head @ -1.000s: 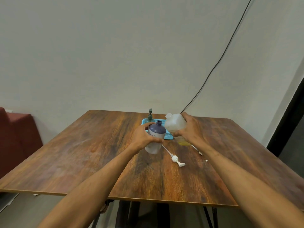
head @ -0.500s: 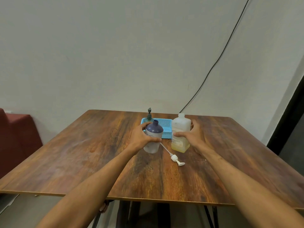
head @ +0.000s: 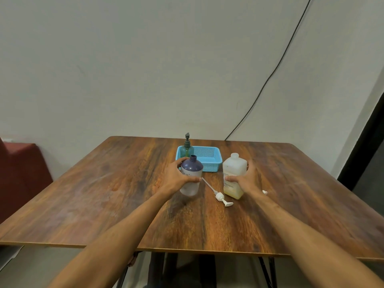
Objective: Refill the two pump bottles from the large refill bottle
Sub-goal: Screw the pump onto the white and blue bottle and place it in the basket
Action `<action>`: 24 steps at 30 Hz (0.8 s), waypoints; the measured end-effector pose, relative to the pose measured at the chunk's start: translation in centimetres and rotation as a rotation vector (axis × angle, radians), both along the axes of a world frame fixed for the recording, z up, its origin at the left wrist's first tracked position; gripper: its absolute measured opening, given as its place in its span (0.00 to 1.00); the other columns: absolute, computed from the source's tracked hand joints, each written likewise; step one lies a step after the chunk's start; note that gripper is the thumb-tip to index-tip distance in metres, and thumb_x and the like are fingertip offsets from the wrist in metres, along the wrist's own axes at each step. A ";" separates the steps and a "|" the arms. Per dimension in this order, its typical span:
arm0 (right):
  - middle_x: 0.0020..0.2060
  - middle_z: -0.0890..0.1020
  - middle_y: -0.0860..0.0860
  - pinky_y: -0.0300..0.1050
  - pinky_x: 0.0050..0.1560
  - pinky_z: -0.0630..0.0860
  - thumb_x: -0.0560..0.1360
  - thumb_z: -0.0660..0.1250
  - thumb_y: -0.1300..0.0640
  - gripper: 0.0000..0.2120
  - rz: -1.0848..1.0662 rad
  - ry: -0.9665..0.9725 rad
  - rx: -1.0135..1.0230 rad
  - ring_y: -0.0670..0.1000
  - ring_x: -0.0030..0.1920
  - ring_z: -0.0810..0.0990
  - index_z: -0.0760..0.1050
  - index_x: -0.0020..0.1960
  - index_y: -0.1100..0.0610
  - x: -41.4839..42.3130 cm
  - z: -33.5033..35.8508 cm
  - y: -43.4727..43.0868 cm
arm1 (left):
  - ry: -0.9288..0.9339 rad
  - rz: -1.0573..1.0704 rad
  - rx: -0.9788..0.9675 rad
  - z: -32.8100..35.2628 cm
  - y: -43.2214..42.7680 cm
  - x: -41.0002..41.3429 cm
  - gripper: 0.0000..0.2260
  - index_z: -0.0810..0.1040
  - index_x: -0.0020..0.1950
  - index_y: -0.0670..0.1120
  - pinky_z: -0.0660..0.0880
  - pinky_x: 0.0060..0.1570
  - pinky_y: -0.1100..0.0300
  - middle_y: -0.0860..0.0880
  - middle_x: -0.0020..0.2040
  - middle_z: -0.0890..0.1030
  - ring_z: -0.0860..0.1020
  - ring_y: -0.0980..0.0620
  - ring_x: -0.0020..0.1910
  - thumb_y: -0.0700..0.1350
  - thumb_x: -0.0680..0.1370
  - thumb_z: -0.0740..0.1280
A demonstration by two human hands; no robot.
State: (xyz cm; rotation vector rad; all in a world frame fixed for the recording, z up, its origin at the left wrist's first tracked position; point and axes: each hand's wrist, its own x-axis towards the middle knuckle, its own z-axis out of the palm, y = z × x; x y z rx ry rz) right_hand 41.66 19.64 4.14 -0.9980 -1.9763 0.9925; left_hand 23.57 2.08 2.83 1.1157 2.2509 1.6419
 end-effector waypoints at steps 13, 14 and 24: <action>0.61 0.75 0.53 0.53 0.58 0.77 0.61 0.85 0.59 0.42 -0.001 0.043 -0.054 0.53 0.61 0.74 0.65 0.67 0.59 0.0 -1.5 0.5 | -0.043 -0.010 -0.037 -1.8 -0.2 0.6 0.36 0.72 0.64 0.54 0.75 0.53 0.62 0.56 0.58 0.76 0.76 0.54 0.57 0.47 0.60 0.84; 0.61 0.75 0.53 0.53 0.59 0.76 0.61 0.85 0.60 0.42 0.003 0.049 -0.052 0.52 0.60 0.74 0.64 0.67 0.59 0.1 -1.6 0.5 | -0.052 -0.010 -0.032 -1.9 -0.2 0.6 0.36 0.71 0.63 0.55 0.74 0.52 0.63 0.57 0.57 0.76 0.76 0.55 0.56 0.46 0.60 0.84; 0.61 0.71 0.48 0.51 0.61 0.74 0.62 0.85 0.53 0.46 0.000 0.055 -0.110 0.49 0.61 0.71 0.61 0.70 0.57 1.3 -3.1 0.1 | -0.095 -0.055 -0.042 -2.3 -0.8 0.4 0.39 0.69 0.67 0.54 0.76 0.57 0.58 0.55 0.61 0.75 0.75 0.52 0.61 0.46 0.61 0.84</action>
